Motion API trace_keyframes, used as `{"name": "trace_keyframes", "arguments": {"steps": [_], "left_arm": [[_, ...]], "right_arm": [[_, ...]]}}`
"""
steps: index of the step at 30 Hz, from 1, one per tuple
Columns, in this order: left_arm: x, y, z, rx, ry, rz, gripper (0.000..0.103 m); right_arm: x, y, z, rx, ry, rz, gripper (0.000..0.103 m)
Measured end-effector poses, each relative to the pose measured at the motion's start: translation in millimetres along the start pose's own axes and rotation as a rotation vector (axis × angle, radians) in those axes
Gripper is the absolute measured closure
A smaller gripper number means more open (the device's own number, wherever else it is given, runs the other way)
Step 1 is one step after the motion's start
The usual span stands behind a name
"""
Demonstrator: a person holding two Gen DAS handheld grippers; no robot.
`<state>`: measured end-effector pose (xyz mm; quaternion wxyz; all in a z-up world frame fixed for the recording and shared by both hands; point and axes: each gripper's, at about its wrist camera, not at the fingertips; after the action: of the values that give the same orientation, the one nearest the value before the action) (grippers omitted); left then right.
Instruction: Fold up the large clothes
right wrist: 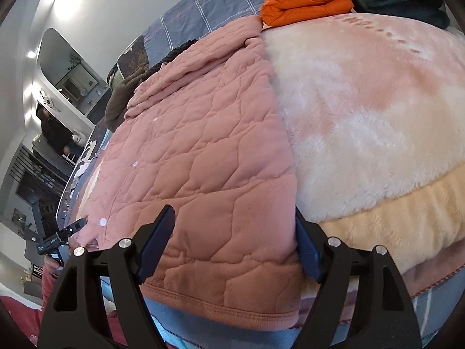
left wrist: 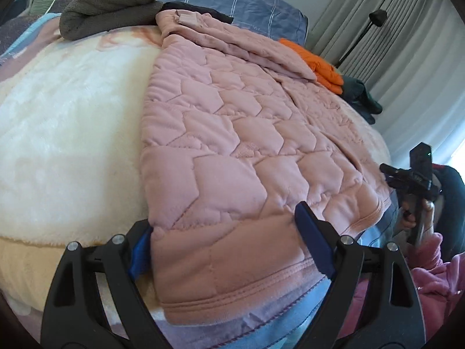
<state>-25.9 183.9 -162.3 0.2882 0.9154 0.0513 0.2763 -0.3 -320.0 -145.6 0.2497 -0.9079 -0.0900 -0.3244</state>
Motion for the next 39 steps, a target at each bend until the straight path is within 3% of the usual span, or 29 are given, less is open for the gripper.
{"name": "trace_keyframes", "arguments": {"steps": [3, 8, 13, 21, 22, 23, 24, 25, 26, 30, 39], "left_arm": [[10.6, -1.1, 10.7, -0.036, 0.000, -0.046, 0.017], [12.0, 10.5, 9.5, -0.033, 0.009, -0.010, 0.044], [6.2, 3.4, -1.9, -0.022, -0.009, -0.012, 0.043], [14.6, 5.4, 18.6, -0.027, -0.009, -0.030, 0.037], [15.3, 8.4, 17.7, -0.018, 0.002, -0.019, 0.047], [15.8, 9.9, 15.2, -0.015, 0.010, -0.010, 0.062], [16.0, 11.5, 10.0, -0.018, 0.023, -0.002, 0.069], [16.5, 11.6, 6.3, -0.020, 0.035, -0.003, 0.079], [17.8, 11.7, 1.9, -0.022, 0.048, -0.006, 0.088], [32.1, 23.9, -19.2, -0.056, 0.117, -0.002, 0.090], [58.8, 68.5, -70.1, -0.098, 0.269, 0.089, 0.092]], "right_arm": [[10.3, 6.6, 7.3, 0.022, 0.011, 0.065, 0.024], [6.7, -3.4, 2.1, 0.025, 0.017, 0.061, 0.024], [-8.1, 1.7, -11.9, 0.062, 0.024, 0.080, 0.024], [3.8, 3.0, 1.4, 0.065, -0.004, 0.083, 0.025], [4.1, 2.1, -0.3, 0.059, -0.001, 0.080, 0.032], [3.5, 0.3, -4.4, 0.059, 0.011, 0.069, 0.050], [2.4, 0.4, -9.0, 0.070, 0.025, 0.068, 0.060], [1.8, 2.6, -15.9, 0.094, 0.052, 0.085, 0.079], [2.9, 5.3, -20.5, 0.117, 0.071, 0.101, 0.087], [16.0, 5.5, -38.6, 0.182, 0.168, 0.120, 0.090], [57.7, -16.6, -81.1, 0.217, 0.325, 0.070, 0.091]]}}
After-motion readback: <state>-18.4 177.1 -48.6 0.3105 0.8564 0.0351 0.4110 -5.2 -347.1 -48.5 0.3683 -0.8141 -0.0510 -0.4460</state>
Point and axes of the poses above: each gripper's, at about its wrist camera, not at the fingertips, and z roughly the way its jaws point, y to its right, x to its top, and after that the axes turned 14 degrees about -z, right-handed
